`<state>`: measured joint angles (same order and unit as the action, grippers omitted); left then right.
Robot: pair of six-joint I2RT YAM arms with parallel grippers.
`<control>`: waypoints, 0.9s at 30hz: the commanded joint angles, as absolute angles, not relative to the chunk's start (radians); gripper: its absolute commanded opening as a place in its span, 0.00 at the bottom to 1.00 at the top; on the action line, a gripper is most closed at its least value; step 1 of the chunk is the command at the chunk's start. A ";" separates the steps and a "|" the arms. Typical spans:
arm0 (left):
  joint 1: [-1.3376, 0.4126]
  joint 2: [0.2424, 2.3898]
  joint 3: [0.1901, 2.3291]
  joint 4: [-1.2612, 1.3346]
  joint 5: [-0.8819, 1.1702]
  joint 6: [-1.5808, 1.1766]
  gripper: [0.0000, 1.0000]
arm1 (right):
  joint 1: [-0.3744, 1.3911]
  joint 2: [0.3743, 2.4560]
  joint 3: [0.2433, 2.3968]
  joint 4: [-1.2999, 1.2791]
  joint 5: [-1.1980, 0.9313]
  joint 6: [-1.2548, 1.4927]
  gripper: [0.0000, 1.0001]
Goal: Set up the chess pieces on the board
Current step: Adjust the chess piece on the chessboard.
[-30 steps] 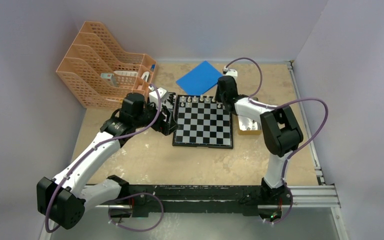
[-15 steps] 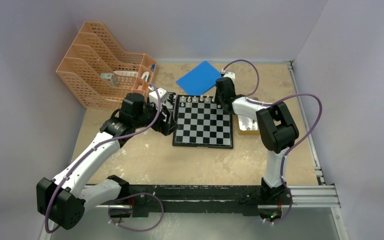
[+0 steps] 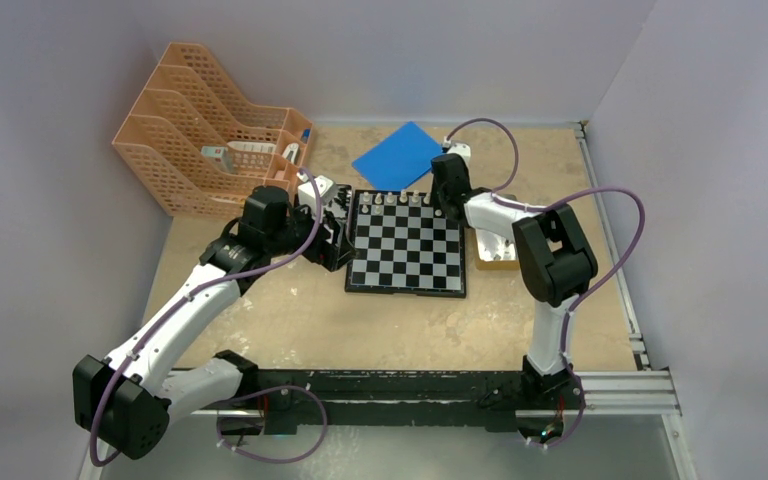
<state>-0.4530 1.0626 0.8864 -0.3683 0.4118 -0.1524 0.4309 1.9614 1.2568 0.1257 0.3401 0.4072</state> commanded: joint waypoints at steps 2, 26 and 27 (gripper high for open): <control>-0.453 1.042 0.898 -0.349 0.411 -0.135 0.86 | 0.426 1.939 1.290 0.112 0.386 0.400 0.13; -0.453 1.026 0.901 -0.379 0.416 -0.170 0.89 | 0.427 1.818 1.338 0.040 0.370 0.380 0.30; -0.453 1.023 0.901 -0.386 0.409 -0.175 0.89 | 0.426 1.803 1.337 0.029 0.381 0.379 0.31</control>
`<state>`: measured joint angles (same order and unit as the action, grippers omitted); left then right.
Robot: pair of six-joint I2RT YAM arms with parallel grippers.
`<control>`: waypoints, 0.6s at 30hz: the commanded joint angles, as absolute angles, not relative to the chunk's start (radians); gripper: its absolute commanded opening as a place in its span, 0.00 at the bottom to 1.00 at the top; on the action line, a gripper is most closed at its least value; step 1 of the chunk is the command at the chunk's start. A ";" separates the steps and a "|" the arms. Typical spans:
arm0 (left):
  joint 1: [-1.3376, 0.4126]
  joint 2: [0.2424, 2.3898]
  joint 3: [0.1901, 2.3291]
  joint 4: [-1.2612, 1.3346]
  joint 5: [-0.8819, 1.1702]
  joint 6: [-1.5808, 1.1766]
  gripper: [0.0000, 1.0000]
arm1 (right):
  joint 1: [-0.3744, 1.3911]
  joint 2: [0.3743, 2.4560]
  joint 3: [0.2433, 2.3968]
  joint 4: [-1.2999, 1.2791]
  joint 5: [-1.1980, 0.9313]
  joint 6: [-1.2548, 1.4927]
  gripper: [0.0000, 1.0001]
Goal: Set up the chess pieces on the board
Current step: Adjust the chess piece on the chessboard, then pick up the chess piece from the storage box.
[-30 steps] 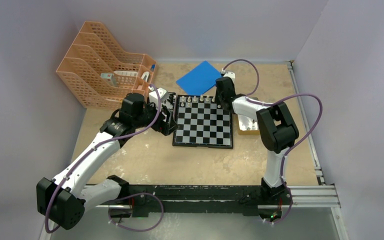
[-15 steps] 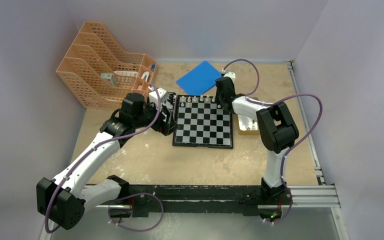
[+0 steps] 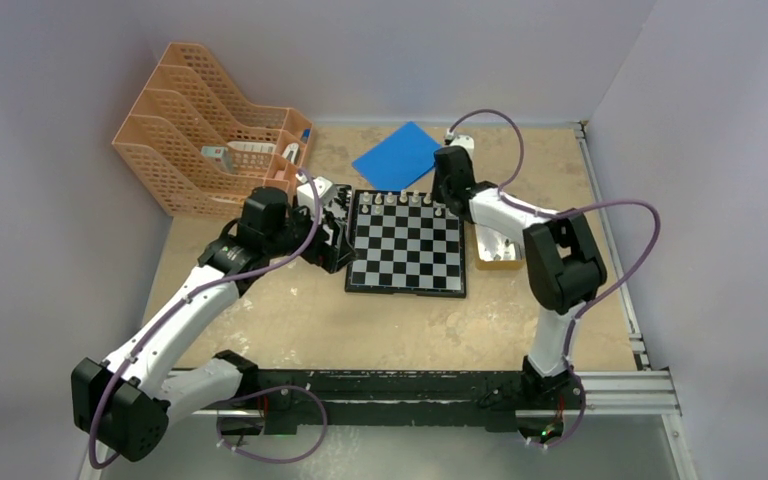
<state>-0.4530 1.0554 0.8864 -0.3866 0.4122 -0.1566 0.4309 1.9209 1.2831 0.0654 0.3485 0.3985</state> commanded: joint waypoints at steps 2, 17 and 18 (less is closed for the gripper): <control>-0.452 1.014 0.905 -0.396 0.399 -0.184 0.90 | 0.423 1.770 1.330 0.005 0.396 0.381 0.31; -0.453 0.858 0.854 -0.332 0.466 -0.213 0.98 | 0.264 1.506 1.064 -0.147 0.472 0.537 0.32; -0.453 0.860 0.854 -0.334 0.475 -0.210 0.98 | 0.253 1.493 1.047 -0.150 0.471 0.559 0.32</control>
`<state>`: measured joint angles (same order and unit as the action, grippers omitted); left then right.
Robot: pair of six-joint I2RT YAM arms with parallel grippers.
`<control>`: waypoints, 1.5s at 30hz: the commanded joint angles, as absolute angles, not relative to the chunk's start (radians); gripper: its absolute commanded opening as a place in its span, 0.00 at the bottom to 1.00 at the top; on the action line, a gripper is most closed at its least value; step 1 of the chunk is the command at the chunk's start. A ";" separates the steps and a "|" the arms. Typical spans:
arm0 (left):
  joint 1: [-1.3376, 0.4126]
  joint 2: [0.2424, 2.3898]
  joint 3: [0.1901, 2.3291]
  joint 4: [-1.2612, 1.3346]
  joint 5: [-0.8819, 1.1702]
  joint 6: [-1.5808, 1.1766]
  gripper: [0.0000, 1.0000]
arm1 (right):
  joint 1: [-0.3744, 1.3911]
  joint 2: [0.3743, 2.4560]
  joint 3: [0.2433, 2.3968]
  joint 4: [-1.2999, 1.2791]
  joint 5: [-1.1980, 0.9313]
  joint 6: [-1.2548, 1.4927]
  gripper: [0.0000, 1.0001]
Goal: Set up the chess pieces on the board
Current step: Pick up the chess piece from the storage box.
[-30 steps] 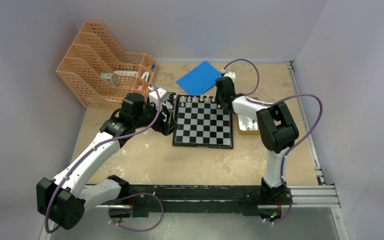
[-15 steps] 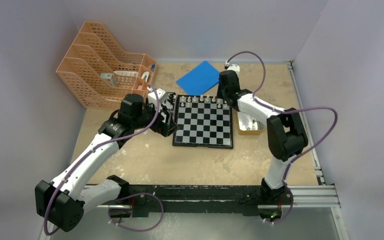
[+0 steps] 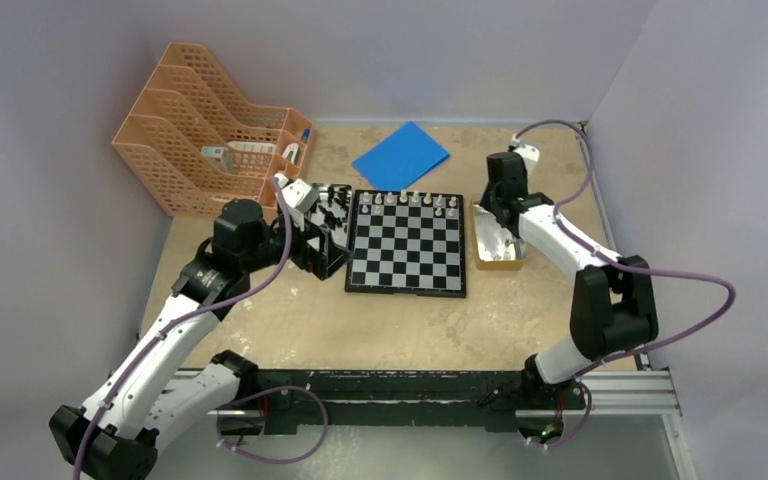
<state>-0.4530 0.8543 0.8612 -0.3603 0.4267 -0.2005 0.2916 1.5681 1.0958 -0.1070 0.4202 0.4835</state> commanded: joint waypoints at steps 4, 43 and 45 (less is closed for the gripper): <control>-0.453 0.879 0.856 -0.348 0.485 -0.186 0.98 | 0.218 1.479 0.994 -0.203 0.518 0.753 0.33; -0.453 0.873 0.836 -0.346 0.436 -0.153 0.92 | 0.187 1.795 1.091 -0.395 0.571 1.188 0.37; -0.453 0.873 0.834 -0.345 0.436 -0.153 0.92 | 0.187 1.795 1.092 -0.390 0.562 1.180 0.36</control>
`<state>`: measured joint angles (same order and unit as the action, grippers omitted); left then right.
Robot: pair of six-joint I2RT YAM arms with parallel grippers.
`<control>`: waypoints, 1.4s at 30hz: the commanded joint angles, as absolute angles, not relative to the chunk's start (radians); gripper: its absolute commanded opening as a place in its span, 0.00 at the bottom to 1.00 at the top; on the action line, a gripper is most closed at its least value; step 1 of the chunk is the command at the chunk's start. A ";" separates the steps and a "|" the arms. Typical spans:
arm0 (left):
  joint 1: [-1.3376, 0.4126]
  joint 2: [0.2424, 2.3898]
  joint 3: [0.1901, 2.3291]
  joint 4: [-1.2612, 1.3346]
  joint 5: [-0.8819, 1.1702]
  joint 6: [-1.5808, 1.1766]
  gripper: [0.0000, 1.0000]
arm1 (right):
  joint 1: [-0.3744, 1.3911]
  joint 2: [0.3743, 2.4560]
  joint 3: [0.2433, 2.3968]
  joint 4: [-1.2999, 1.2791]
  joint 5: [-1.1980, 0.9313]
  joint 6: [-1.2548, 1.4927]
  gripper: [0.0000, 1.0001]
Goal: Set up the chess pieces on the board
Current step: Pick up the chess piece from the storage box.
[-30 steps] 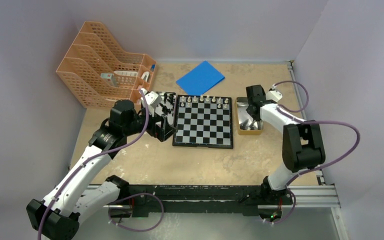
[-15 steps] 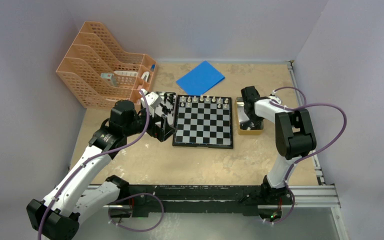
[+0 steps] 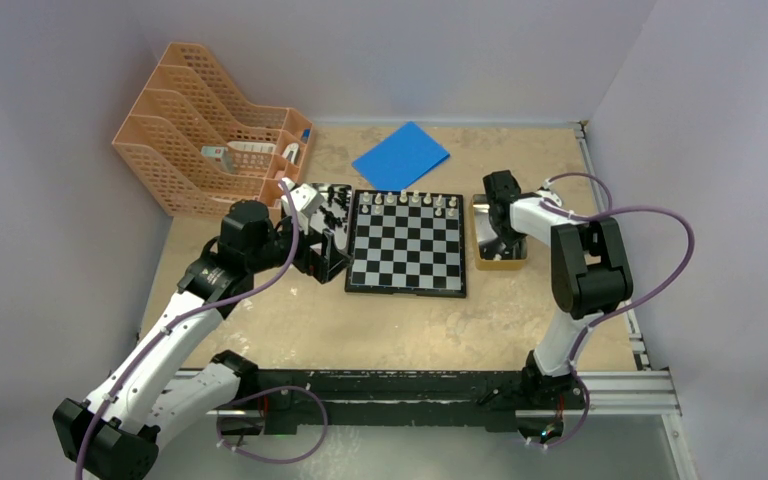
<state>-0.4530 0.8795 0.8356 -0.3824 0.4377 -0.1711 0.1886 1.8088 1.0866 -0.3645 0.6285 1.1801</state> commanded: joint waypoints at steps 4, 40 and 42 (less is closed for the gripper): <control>-0.453 0.874 0.833 -0.348 0.437 -0.153 0.91 | 0.187 1.808 1.096 -0.386 0.558 1.168 0.28; -0.453 1.050 0.926 -0.358 0.605 -0.389 0.72 | 0.196 1.304 0.835 0.162 0.036 0.424 0.08; -0.451 1.064 0.952 -0.359 0.641 -0.417 0.69 | 0.212 1.269 0.826 0.169 0.002 0.402 0.08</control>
<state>-0.4530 1.0470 0.8661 -0.3851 0.5434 -0.3283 0.1902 1.3586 0.8452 0.0399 0.1871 0.5488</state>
